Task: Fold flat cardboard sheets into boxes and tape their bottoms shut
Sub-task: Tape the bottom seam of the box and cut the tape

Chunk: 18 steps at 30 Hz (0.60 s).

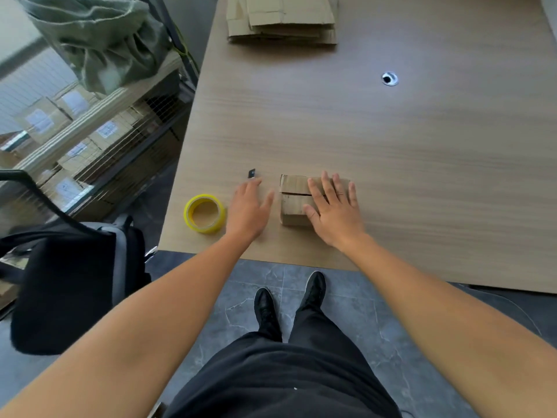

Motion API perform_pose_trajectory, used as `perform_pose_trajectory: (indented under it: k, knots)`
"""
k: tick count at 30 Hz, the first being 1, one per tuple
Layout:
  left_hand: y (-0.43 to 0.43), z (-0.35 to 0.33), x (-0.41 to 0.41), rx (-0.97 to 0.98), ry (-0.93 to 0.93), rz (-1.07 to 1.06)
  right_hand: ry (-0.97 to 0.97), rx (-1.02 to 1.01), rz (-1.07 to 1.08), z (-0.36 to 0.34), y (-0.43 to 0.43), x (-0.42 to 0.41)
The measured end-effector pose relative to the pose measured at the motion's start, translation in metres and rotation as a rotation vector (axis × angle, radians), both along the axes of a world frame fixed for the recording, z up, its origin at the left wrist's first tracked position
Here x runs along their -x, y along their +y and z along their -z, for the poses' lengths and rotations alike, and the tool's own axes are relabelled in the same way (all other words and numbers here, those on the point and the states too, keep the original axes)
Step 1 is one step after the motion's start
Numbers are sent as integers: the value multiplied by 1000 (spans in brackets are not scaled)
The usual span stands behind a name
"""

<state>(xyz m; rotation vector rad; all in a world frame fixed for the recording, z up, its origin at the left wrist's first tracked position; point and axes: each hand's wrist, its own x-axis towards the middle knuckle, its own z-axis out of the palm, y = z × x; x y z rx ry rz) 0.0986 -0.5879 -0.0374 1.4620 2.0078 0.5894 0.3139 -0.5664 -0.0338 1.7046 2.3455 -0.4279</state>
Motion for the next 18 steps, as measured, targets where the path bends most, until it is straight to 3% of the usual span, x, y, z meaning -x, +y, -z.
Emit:
perform_pose_trajectory:
  k: [5, 10, 15, 18]
  knots:
    - [-42, 23, 91, 92, 251, -172, 0, -30, 14, 5, -1, 30]
    - [-50, 43, 125, 258, 278, 20, -4, -58, 12, 8, 0, 33]
    - [-44, 37, 124, 175, 168, -1, -15, -75, -3, 9, 1, 33]
    - [-31, 10, 110, 15, 115, -8, 0, -66, -8, 6, 3, 32]
